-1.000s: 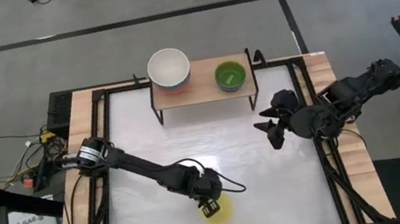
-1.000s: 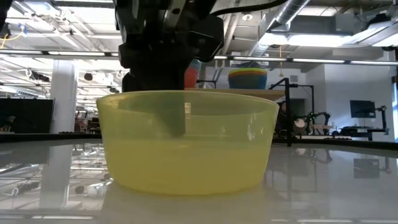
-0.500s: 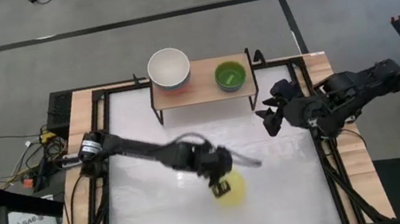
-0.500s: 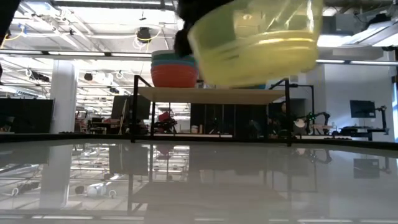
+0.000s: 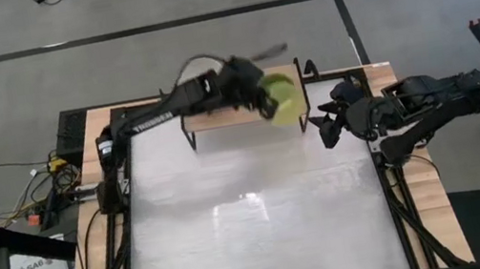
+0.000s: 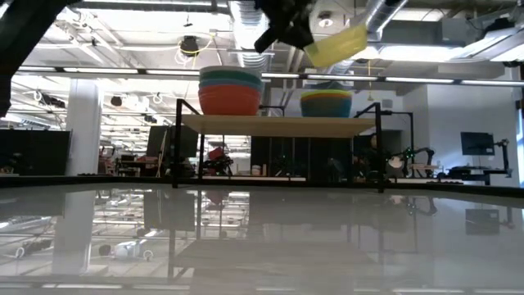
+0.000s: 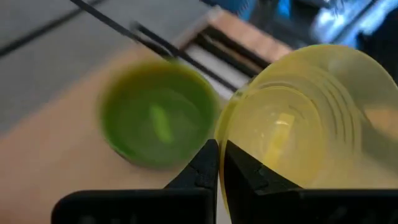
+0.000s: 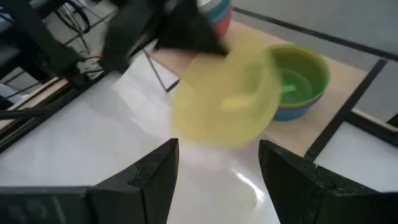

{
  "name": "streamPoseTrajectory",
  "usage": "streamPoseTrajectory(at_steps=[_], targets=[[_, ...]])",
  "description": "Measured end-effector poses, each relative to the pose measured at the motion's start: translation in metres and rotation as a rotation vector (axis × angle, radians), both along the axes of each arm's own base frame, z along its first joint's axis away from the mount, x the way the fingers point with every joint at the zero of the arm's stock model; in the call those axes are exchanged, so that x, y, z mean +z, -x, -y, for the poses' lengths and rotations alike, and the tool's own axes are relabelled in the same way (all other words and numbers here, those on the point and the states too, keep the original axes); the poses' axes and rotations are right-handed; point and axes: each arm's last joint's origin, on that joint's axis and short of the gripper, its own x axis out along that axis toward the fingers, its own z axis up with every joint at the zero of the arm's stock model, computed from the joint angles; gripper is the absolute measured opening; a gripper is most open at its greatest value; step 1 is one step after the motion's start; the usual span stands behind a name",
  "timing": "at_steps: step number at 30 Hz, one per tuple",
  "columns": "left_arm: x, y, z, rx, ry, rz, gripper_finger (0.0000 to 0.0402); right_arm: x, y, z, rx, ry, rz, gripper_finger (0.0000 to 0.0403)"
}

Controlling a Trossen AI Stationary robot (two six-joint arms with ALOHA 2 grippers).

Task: Place and stack bowls onto a shelf
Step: Stack the light yellow bowl on top of the light green bowl on the shelf

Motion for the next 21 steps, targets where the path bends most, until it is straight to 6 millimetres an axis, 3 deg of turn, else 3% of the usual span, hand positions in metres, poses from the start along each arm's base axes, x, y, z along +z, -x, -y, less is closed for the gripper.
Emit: streamPoseTrajectory(at_steps=[3,8,21], targets=[[0.004,0.005,-0.034,0.075,-0.016,0.061,0.0000,0.001,-0.001,0.008,-0.020,0.028,-0.013,0.0248],[-0.011,0.004,-0.071,0.147,0.010,0.080,0.0000,0.003,-0.003,0.023,-0.055,0.079,-0.033,0.0248],[-0.016,0.010,-0.086,0.099,-0.082,-0.013,0.0004,0.004,-0.004,0.056,-0.077,0.094,-0.076,0.0248]])
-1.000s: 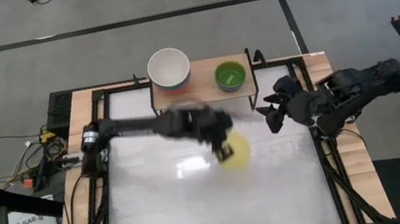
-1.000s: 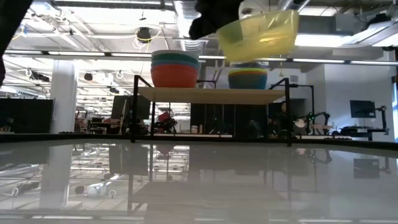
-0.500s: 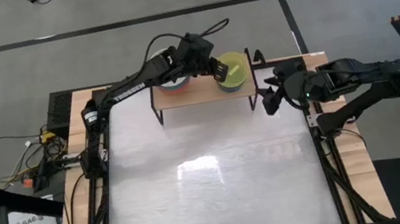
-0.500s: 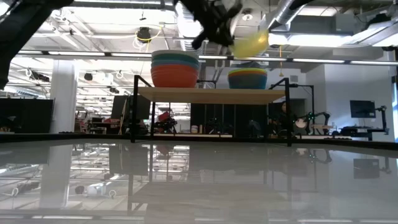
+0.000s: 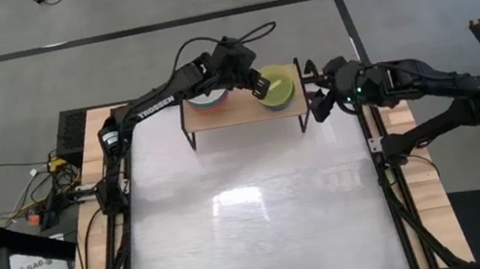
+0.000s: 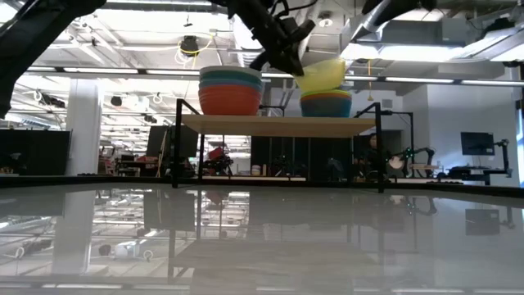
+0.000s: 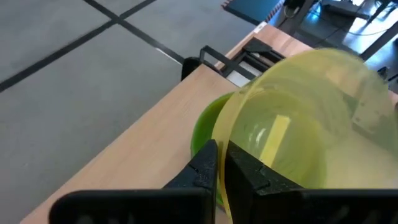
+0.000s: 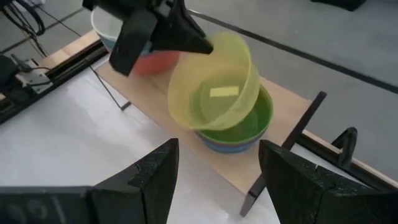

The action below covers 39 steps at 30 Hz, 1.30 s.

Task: Place and stack bowls onto a shelf
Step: Stack the light yellow bowl on top of the light green bowl on the shelf, then return to Home Position

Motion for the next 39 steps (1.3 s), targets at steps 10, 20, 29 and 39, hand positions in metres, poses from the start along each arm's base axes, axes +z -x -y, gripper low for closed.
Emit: streamPoseTrajectory(at_steps=[10,20,29,39], targets=[[-0.003,-0.003,-0.001,-0.026,-0.003,0.011,0.0113,0.002,-0.002,0.004,0.010,-0.018,0.036,0.0248],[0.029,0.002,0.014,-0.027,-0.030,0.022,0.0171,0.001,-0.003,-0.006,0.055,-0.026,0.024,0.0248],[0.081,0.024,0.087,-0.222,-0.159,0.093,0.0116,0.008,-0.003,-0.017,0.352,-0.030,0.045,0.0225],[0.048,0.082,0.157,-0.236,-0.172,0.295,0.0072,-0.001,-0.031,-0.060,0.726,-0.023,0.202,0.0106]])
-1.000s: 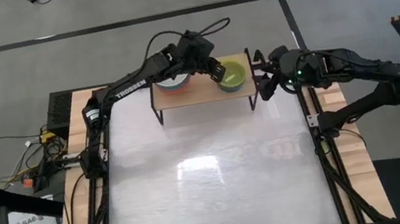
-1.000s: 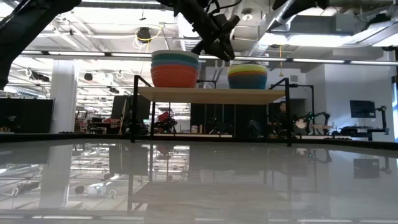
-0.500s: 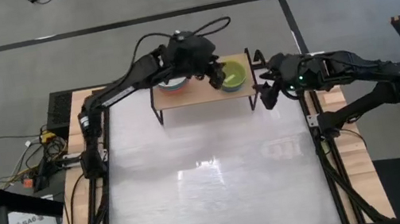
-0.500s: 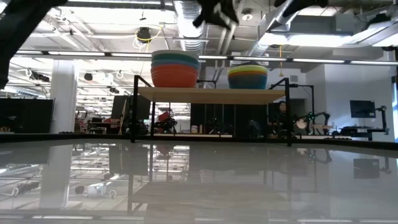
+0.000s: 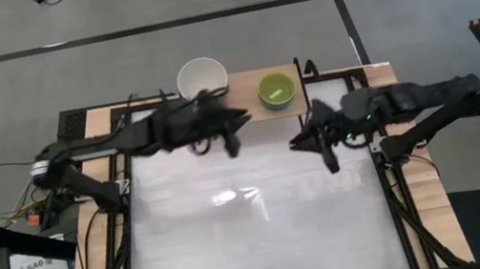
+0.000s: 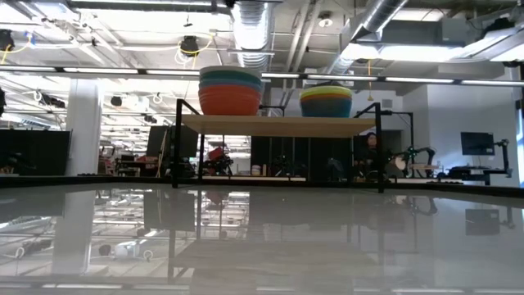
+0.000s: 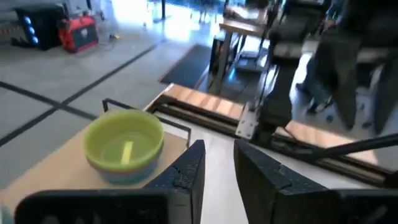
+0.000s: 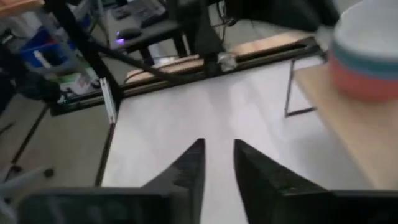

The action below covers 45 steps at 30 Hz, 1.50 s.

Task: Place and stack bowls onto a shelf
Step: Return to Home Position

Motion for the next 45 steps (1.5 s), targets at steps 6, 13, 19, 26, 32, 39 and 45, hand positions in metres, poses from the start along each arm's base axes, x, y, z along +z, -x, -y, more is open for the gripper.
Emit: streamPoseTrajectory(at_steps=[6,13,19,26,32,39,45], targets=[[-0.037,0.069,0.024,-0.034,0.075,0.095,0.0053,-0.049,-0.006,-0.006,0.082,-0.101,0.085,0.0019],[-0.066,0.146,0.047,-0.090,0.056,0.236,0.0014,-0.078,0.039,0.001,0.102,-0.108,0.303,0.0033],[-0.116,0.179,0.051,-0.197,-0.003,0.228,0.0005,-0.098,0.068,0.011,0.082,0.055,0.249,0.0019],[-0.160,0.194,0.049,-0.220,-0.125,0.240,0.0001,-0.103,0.083,0.017,0.113,0.225,0.306,0.0024],[-0.188,0.214,0.043,-0.169,-0.146,0.325,0.0000,-0.134,0.096,0.019,0.116,0.215,0.497,0.0020],[-0.197,0.233,0.041,-0.173,-0.196,0.306,0.0000,-0.166,0.111,0.021,0.098,0.188,0.521,0.0020],[-0.202,0.253,0.039,-0.181,-0.226,0.296,0.0000,-0.180,0.125,0.026,0.052,0.193,0.568,0.0020]])
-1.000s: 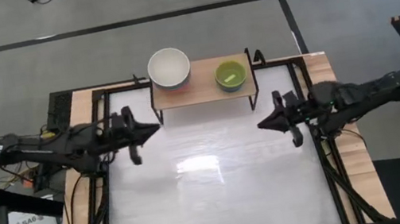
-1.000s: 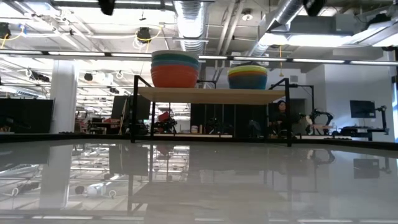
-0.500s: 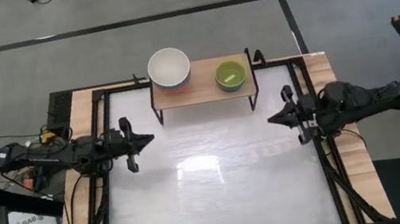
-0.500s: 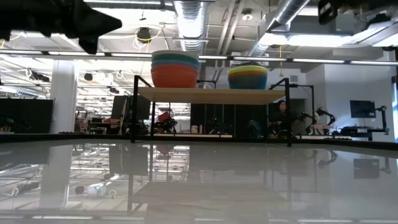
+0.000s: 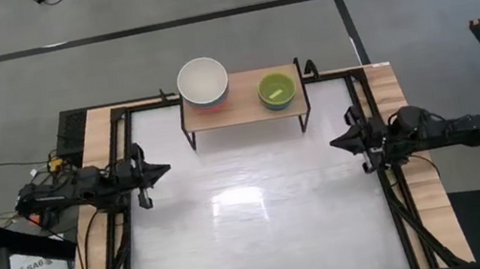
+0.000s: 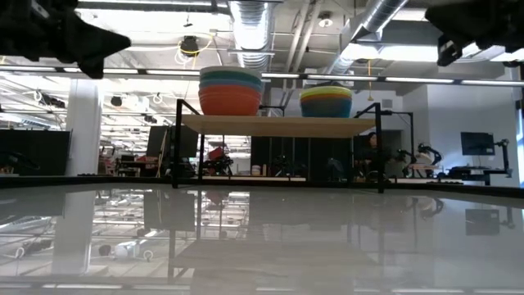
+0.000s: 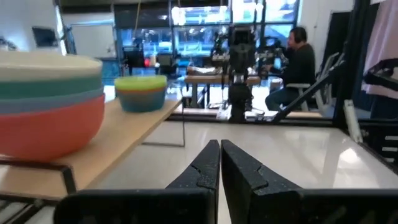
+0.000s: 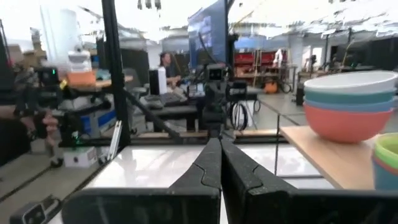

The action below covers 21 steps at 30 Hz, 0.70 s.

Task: Place and stack bowls onto a shelf
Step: Return to Home Position

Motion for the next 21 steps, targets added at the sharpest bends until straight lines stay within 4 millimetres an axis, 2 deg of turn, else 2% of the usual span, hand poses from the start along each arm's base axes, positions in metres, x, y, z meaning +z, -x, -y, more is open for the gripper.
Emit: streamPoseTrajectory(at_steps=[8,13,21], targets=[[-0.012,-0.003,-0.001,0.010,0.016,-0.072,0.0000,-0.031,-0.001,0.005,-0.018,-0.081,-0.009,0.0020],[-0.029,-0.010,0.000,0.002,0.055,0.026,0.0000,-0.050,-0.006,0.006,0.006,-0.109,-0.053,0.0021],[-0.039,-0.012,0.001,-0.022,0.026,-0.077,0.0000,-0.065,-0.009,0.006,0.022,-0.106,-0.117,0.0021]])
